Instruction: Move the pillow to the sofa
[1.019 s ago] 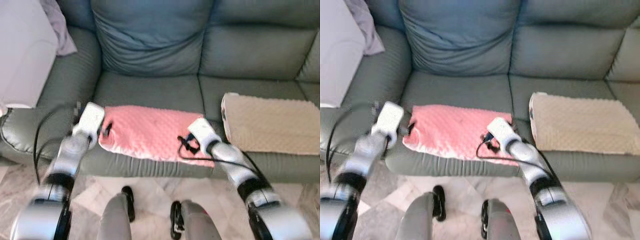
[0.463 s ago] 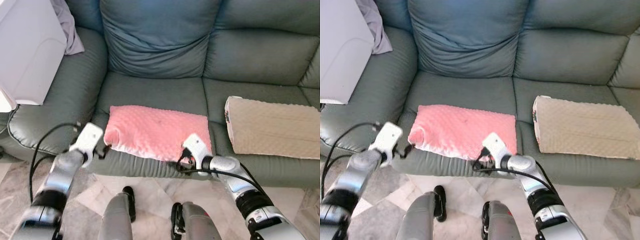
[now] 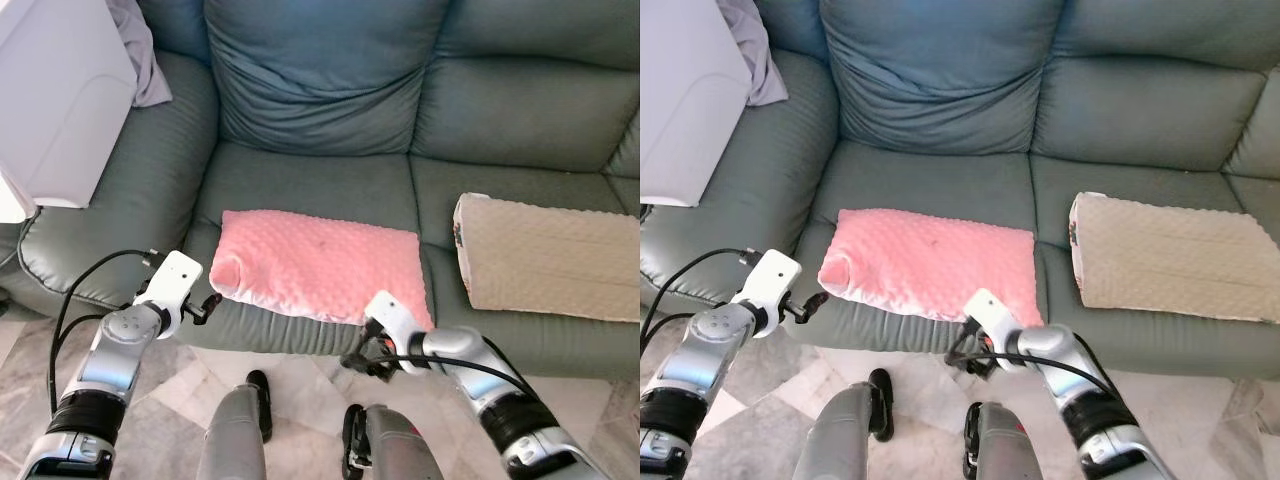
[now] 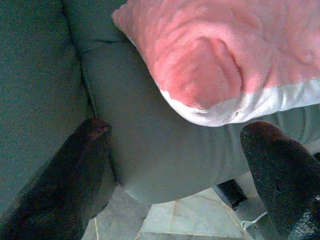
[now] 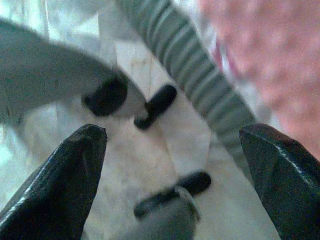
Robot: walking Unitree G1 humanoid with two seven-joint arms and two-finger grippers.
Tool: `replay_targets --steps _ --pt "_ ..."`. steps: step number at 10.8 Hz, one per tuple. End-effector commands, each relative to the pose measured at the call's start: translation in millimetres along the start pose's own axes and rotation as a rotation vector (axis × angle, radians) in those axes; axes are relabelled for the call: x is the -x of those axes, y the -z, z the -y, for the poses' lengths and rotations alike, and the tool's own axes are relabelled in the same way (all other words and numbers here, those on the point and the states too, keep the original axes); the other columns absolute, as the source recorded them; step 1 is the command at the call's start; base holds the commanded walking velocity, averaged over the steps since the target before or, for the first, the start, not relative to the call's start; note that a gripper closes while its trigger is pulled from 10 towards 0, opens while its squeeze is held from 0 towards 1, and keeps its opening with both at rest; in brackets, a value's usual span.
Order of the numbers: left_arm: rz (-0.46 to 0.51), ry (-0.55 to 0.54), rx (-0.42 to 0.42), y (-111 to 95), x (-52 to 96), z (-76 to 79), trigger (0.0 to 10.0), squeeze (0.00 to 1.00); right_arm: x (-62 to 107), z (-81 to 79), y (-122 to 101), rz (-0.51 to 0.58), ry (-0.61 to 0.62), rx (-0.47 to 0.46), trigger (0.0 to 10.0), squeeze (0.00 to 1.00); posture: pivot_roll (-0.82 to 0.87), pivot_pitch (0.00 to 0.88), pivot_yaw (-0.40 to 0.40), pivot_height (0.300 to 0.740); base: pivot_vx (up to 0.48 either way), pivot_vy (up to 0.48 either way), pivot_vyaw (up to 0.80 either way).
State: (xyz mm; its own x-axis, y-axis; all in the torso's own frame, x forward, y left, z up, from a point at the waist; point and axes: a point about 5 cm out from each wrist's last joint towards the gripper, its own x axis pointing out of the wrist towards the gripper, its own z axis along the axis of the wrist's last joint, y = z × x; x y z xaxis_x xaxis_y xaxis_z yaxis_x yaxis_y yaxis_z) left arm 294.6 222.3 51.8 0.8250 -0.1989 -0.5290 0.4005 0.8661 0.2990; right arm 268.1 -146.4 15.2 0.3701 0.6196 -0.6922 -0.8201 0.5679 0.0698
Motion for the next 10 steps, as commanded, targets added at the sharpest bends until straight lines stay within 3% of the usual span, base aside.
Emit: replay_targets --steps 1,3,5,7,9,10 --pt "-0.009 0.032 -0.002 -1 1.0 5.5 10.0 0.0 6.6 3.1 15 -0.047 -0.017 0.018 10.0 1.0 0.01 0.29 -0.008 0.74 0.0 0.0 0.0" --pt "-0.019 0.051 0.007 -1 1.4 10.3 10.0 0.0 7.7 14.2 16 -0.05 0.008 0.091 10.0 1.0 0.01 0.312 -0.009 0.74 0.0 0.0 0.0" --pt "-0.022 0.041 0.018 0 4.6 10.6 10.0 0.0 4.6 14.8 11 -0.038 0.035 0.079 10.0 1.0 0.02 0.331 -0.013 0.74 0.0 0.0 0.0" --pt "-0.043 0.036 0.036 8 21.1 18.3 10.0 0.0 -6.3 2.0 12 -0.089 -0.029 0.054 10.0 1.0 0.04 0.373 -0.012 0.74 0.0 0.0 0.0" --pt "-0.028 0.005 0.072 8 30.9 19.1 10.0 0.0 -9.5 -5.5 18 -0.123 -0.116 0.101 10.0 1.0 0.05 0.403 -0.012 0.74 0.0 0.0 0.0" --pt "-0.013 -0.008 0.102 7 32.6 18.7 10.0 0.0 -11.7 -4.8 14 -0.109 -0.082 0.164 10.0 1.0 0.05 0.411 -0.014 0.74 0.0 0.0 0.0"
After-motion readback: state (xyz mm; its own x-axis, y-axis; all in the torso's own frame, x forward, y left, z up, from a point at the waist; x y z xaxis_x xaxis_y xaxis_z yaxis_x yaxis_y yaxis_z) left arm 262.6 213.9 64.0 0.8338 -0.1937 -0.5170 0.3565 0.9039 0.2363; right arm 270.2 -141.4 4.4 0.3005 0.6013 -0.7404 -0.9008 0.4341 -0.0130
